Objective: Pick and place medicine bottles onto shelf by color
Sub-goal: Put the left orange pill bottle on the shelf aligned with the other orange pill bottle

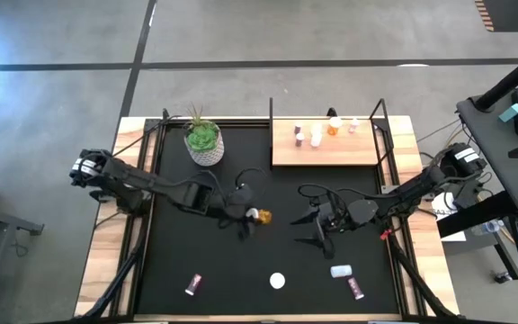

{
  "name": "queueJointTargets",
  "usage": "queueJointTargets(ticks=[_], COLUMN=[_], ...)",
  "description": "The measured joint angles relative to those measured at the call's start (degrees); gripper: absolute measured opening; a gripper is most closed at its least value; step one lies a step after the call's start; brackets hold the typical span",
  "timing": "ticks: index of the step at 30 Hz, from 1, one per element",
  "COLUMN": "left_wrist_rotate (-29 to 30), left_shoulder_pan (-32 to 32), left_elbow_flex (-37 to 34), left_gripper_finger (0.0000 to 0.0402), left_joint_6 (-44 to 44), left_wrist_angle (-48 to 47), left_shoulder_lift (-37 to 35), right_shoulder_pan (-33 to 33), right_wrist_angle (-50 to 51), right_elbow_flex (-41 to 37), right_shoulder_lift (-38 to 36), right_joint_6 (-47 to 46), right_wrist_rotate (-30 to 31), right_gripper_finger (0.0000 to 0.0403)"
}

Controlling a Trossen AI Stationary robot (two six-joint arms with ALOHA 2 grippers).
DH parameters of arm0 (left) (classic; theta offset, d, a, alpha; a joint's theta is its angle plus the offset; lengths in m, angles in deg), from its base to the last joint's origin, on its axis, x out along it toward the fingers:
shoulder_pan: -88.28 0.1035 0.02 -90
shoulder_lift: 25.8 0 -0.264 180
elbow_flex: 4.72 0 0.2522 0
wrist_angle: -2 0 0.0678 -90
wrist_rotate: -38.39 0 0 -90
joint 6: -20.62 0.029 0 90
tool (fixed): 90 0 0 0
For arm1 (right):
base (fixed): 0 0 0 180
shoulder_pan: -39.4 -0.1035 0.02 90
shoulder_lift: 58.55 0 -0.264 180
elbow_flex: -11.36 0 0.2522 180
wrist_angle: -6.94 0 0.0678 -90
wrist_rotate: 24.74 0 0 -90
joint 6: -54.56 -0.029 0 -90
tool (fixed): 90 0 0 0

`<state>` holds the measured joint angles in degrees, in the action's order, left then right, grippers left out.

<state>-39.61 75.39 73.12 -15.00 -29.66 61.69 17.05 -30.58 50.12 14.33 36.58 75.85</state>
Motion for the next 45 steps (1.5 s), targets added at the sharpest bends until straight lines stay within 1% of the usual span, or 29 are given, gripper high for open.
queueJointTargets(ticks=[3, 9, 11, 13, 16, 21, 25, 27, 32, 35, 38, 45], left_wrist_rotate=[0.03, 0.03, -0.07, -0.15, -0.5, -3.05, -3.99, -4.01, -4.24, -4.53, -4.84, -2.45], left_shoulder_pan=[1.08, 1.81, 1.71, 1.54, 1.54, 1.3, 0.48, 0.32, -0.06, -0.55, -1.45, -2.15], left_elbow_flex=[0.18, 0.11, 0.08, 0.08, 0.08, 0.01, -0.17, -0.23, -0.24, -0.25, -0.27, -0.61], left_gripper_finger=[0.0184, 0.0183, 0.0183, 0.0183, 0.0183, 0.0183, 0.0183, 0.0183, 0.0183, 0.0183, 0.0183, 0.0183], left_joint_6=[3.03, 4.56, 4.69, 4.64, 4.61, 4.49, 4.42, 4.44, 4.96, 6.96, 7.54, 9.17], left_wrist_angle=[1.57, 1.91, 1.91, 1.95, 1.96, 2.5, 2.63, 3.29, 7.73, 10.56, 12.31, 14.46], left_shoulder_lift=[-0.01, 0.01, 0.0, 0.0, 0.01, 1.03, 3.54, 4.83, 5.58, 5.58, 5.58, 5.67], right_shoulder_pan=[0.0, 0.0, 0.0, 0.04, 0.09, 0.85, 0.74, 0.74, 0.98, 1.65, 2.17, 2.6], right_wrist_angle=[0.14, 0.44, 2.17, 7.01, 16.28, 30.86, 42.3, 45.05, 45.39, 45.53, 45.31, 45.28], right_elbow_flex=[1.33, 4.26, 5.79, 7.56, 10.74, 17.05, 21.26, 22.1, 22.84, 23.29, 24.18, 26.7], right_shoulder_lift=[0.0, 0.0, -0.07, -0.09, -0.04, -0.04, 0.78, 1.64, 4.32, 6.41, 7.84, 10.93], right_joint_6=[0.02, -1.34, -1.31, -0.91, 2.91, 5.85, 7.52, 8.64, 9.07, 9.07, 10.12, 11.99], right_wrist_rotate=[0.0, -0.03, -0.09, -0.1, -0.02, 0.2, 2.93, 4.12, 4.5, 4.79, 8.15, 9.12], right_gripper_finger=[0.0238, 0.0238, 0.0238, 0.0238, 0.0238, 0.0238, 0.0238, 0.0238, 0.0238, 0.0238, 0.0238, 0.0238])
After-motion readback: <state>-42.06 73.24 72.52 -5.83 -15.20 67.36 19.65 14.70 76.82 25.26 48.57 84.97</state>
